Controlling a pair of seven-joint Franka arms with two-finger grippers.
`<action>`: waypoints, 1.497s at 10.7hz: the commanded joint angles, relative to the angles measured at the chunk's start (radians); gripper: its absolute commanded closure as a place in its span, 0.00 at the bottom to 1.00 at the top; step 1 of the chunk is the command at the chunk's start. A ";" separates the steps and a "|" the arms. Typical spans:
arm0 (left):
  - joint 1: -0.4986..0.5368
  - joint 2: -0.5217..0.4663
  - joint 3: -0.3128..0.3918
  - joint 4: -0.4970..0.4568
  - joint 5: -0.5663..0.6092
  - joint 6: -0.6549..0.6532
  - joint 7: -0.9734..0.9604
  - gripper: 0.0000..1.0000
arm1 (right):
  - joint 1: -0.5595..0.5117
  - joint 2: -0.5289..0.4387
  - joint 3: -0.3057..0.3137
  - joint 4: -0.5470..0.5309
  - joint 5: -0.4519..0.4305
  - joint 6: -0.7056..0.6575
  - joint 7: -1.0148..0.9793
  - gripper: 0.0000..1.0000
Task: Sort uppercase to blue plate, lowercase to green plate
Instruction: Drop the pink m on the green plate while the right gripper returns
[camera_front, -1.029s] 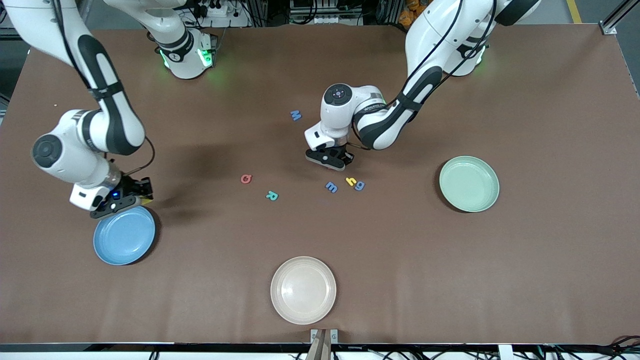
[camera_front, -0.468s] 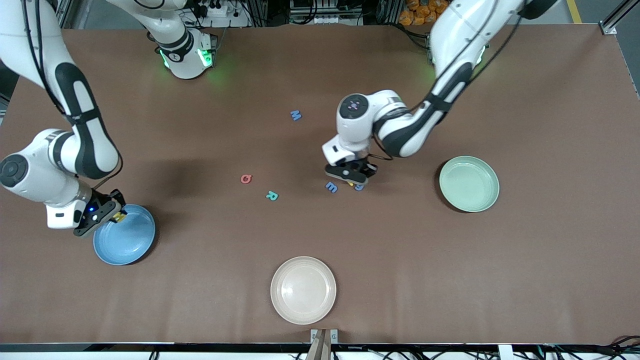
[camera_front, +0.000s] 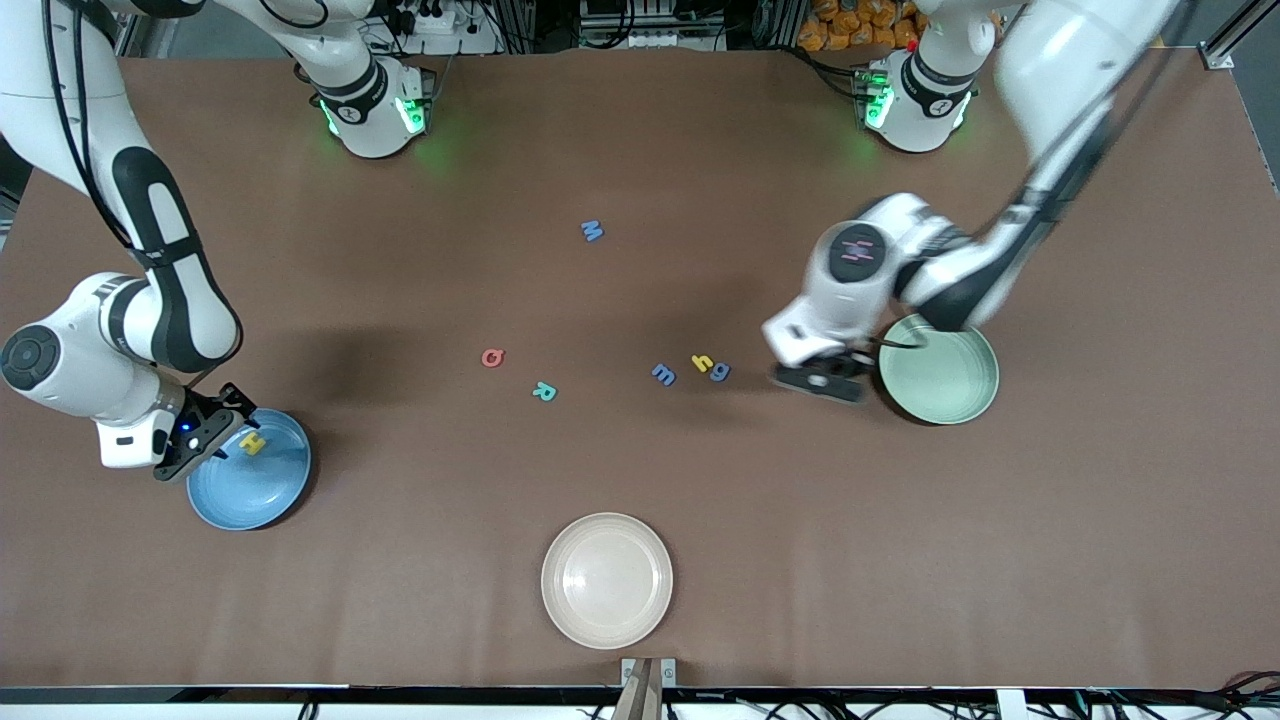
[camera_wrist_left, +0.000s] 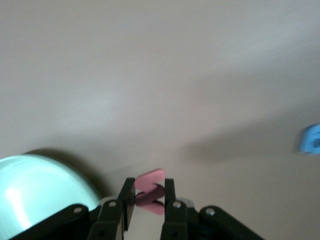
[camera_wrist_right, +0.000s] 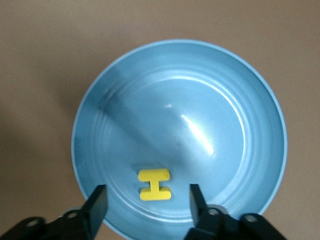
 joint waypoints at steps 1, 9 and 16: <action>0.253 -0.039 -0.158 -0.091 0.002 -0.015 0.105 1.00 | 0.031 -0.011 0.008 0.019 0.019 -0.091 0.127 0.10; 0.504 0.038 -0.177 -0.206 0.114 0.126 0.189 1.00 | 0.264 -0.093 0.009 -0.065 0.019 -0.185 0.941 0.00; 0.482 0.066 -0.122 -0.192 0.116 0.174 0.137 0.48 | 0.459 -0.069 0.008 -0.068 0.017 -0.176 1.598 0.00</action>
